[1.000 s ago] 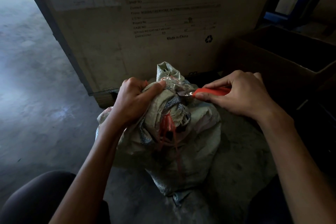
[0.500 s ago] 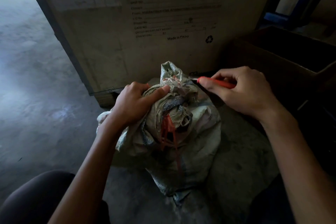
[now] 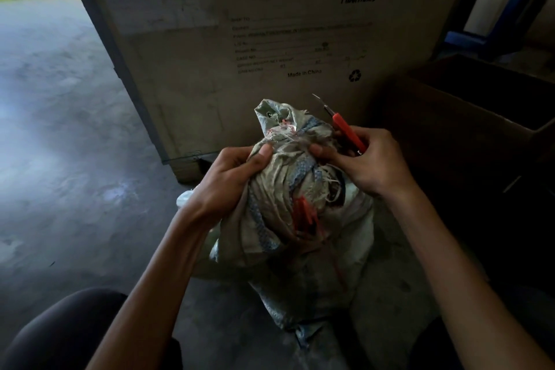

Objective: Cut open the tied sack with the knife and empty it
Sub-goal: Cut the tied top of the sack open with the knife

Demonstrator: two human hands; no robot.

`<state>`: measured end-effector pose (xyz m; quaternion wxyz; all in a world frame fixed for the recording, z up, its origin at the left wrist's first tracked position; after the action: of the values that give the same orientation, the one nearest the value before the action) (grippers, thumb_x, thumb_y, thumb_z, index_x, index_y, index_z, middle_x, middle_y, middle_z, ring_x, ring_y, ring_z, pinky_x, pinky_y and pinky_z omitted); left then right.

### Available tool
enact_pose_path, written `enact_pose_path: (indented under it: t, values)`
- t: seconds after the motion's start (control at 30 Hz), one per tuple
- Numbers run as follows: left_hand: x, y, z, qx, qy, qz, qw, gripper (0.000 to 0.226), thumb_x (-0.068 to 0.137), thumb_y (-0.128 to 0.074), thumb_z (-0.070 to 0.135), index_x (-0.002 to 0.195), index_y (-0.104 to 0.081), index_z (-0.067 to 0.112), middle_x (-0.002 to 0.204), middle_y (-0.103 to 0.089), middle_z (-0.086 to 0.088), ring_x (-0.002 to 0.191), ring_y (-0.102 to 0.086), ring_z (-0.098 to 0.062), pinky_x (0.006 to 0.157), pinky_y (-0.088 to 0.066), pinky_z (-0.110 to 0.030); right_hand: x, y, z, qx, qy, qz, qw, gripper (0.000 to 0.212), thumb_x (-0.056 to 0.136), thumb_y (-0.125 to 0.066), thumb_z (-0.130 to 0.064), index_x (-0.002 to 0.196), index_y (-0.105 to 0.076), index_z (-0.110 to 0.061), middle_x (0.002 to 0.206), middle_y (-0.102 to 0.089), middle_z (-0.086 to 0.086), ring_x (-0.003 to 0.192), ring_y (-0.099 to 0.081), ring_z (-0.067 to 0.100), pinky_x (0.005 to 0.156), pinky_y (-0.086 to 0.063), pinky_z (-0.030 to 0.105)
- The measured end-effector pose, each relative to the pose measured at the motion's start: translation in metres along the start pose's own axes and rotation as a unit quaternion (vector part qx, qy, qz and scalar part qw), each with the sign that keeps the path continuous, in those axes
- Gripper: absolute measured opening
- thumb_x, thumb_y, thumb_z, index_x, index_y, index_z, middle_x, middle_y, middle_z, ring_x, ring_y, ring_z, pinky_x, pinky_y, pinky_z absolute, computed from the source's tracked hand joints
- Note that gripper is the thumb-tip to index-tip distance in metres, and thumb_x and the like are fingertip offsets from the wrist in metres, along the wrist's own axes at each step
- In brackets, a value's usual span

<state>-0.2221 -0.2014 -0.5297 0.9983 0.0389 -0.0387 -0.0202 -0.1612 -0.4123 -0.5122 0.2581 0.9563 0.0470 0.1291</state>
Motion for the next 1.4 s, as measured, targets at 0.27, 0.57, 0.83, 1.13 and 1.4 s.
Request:
enact_pose_path:
  t: [0.27, 0.57, 0.83, 1.13, 1.4]
  values:
    - [0.000, 0.020, 0.005, 0.123, -0.032, 0.061, 0.990, 0.038, 0.099, -0.059, 0.043, 0.086, -0.079, 0.014, 0.081, -0.079, -0.005, 0.076, -0.072, -0.016, 0.075, -0.061, -0.039, -0.005, 0.013, -0.018, -0.146, 0.080, 0.039, 0.985, 0.062, 0.067, -0.052, -0.090, 0.093, -0.068, -0.037, 0.071, -0.069, -0.012, 0.075, -0.066, 0.006, 0.089, -0.053, 0.049]
    - [0.006, 0.018, 0.018, 0.294, -0.098, 0.174, 0.935, 0.051, 0.090, -0.058, 0.055, 0.082, -0.078, 0.009, 0.072, -0.076, -0.012, 0.074, -0.074, -0.026, 0.065, -0.055, -0.046, -0.016, 0.035, -0.026, -0.327, 0.134, 0.044, 0.934, 0.073, 0.071, -0.023, -0.097, 0.077, -0.069, -0.040, 0.062, -0.065, -0.015, 0.071, -0.059, 0.007, 0.082, -0.023, 0.033]
    - [0.002, 0.010, 0.029, 0.322, -0.154, 0.218, 0.908, 0.035, 0.094, -0.067, 0.043, 0.082, -0.081, 0.013, 0.066, -0.076, -0.003, 0.066, -0.073, -0.016, 0.061, -0.053, -0.041, -0.021, 0.026, -0.029, -0.338, 0.149, 0.063, 0.927, 0.071, 0.077, -0.025, -0.092, 0.078, -0.071, -0.039, 0.058, -0.062, -0.013, 0.066, -0.057, 0.011, 0.080, -0.028, 0.034]
    - [-0.002, 0.006, 0.030, 0.325, -0.160, 0.253, 0.897, 0.043, 0.088, -0.066, 0.048, 0.080, -0.082, 0.009, 0.069, -0.078, -0.008, 0.063, -0.075, -0.023, 0.060, -0.056, -0.044, -0.023, 0.024, -0.035, -0.346, 0.143, 0.085, 0.923, 0.075, 0.076, -0.025, -0.093, 0.079, -0.073, -0.036, 0.058, -0.063, -0.012, 0.067, -0.060, 0.014, 0.082, -0.031, 0.037]
    - [0.003, 0.001, 0.029, 0.367, -0.122, 0.215, 0.897, 0.044, 0.080, -0.063, 0.055, 0.074, -0.082, 0.015, 0.061, -0.074, -0.005, 0.058, -0.069, -0.021, 0.062, -0.055, -0.042, -0.021, 0.028, -0.028, -0.390, 0.139, 0.113, 0.903, 0.079, 0.071, -0.023, -0.097, 0.083, -0.075, -0.040, 0.066, -0.070, -0.010, 0.071, -0.063, 0.017, 0.078, -0.025, 0.036]
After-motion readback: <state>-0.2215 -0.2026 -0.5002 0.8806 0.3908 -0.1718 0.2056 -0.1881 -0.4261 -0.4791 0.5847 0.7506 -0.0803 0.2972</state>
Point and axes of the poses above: each hand's wrist, its own x-axis towards the middle knuckle, its own y-axis out of the back of the hand, z = x × y, the point moved 6 cm from there along x, towards the middle knuckle
